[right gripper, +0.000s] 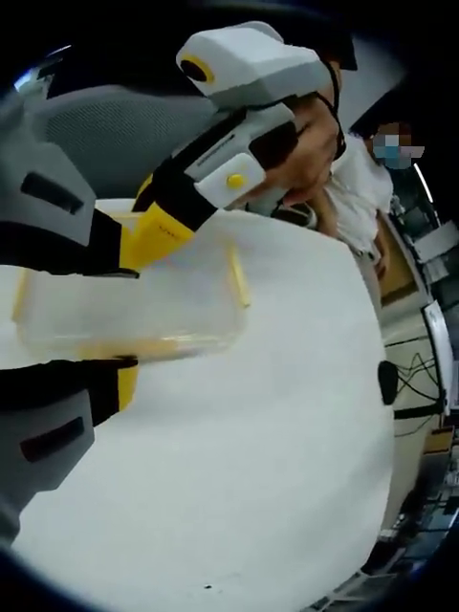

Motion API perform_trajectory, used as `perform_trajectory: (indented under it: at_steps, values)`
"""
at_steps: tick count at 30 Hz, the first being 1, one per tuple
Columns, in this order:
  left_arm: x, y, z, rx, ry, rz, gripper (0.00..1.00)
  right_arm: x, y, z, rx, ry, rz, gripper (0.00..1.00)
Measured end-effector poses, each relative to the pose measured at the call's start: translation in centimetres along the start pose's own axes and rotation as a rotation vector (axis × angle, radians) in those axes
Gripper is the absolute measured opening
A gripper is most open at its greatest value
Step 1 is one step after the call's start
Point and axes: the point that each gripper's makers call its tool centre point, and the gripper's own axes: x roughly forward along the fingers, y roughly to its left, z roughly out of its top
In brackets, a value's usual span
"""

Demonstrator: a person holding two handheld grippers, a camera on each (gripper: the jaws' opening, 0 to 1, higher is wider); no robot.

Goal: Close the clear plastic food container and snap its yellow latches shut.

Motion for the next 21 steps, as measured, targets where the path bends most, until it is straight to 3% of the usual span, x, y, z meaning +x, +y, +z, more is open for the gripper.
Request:
perform_trajectory:
  at_steps: [10,21]
  values:
    - [-0.04,0.05,0.07,0.0,0.009,0.008,0.31,-0.19,-0.05,0.06,-0.023,-0.008,-0.036,0.31]
    - [-0.93,0.33,0.23,-0.053,-0.003,0.031,0.31,-0.82,-0.07,-0.32,-0.048,-0.038,-0.083,0.37]
